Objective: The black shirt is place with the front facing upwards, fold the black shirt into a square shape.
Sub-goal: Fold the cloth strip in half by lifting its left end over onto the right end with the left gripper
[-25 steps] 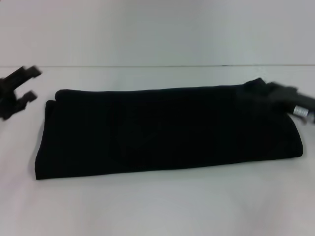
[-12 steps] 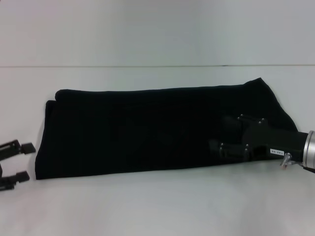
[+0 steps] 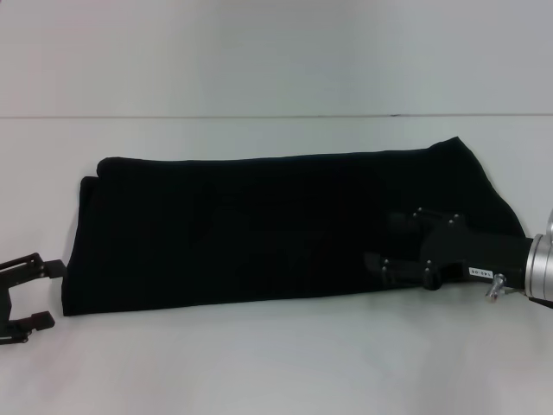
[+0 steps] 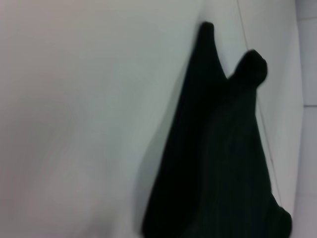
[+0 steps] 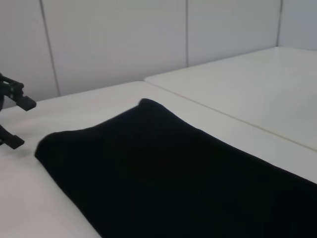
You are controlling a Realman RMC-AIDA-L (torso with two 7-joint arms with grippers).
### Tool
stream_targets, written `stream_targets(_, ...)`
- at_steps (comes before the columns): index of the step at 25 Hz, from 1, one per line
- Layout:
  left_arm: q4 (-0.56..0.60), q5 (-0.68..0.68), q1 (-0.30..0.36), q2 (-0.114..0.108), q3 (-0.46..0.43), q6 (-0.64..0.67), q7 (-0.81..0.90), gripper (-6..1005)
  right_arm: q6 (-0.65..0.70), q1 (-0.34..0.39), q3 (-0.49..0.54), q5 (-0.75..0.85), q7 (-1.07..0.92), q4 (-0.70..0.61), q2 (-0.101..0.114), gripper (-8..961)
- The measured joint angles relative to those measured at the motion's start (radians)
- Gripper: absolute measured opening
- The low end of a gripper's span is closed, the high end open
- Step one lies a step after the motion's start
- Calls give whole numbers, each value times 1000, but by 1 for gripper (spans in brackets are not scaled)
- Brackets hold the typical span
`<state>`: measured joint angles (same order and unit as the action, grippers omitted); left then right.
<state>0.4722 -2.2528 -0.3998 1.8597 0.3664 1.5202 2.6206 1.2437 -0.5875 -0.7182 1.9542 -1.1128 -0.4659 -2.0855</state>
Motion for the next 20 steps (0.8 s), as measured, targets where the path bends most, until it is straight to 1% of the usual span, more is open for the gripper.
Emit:
stream_targets(5, -7, -1, -11, 4, 20, -56, 18, 868, -9, -1, -6, -1, 0, 1, -1, 852)
stream_targets(14, -10, -2, -34, 21, 31, -94, 20, 852, -9, -3, -3, -2, 1, 1, -1, 851)
stream_targets(18, -11, -2, -55, 34, 35, -121, 21, 845, -8, -3, -3, -2, 1, 1, -1, 851)
stream_targets(20, -11, -2, -80, 39, 53, -158, 21, 842, -8, -3, -4, -2, 1, 1, -1, 851)
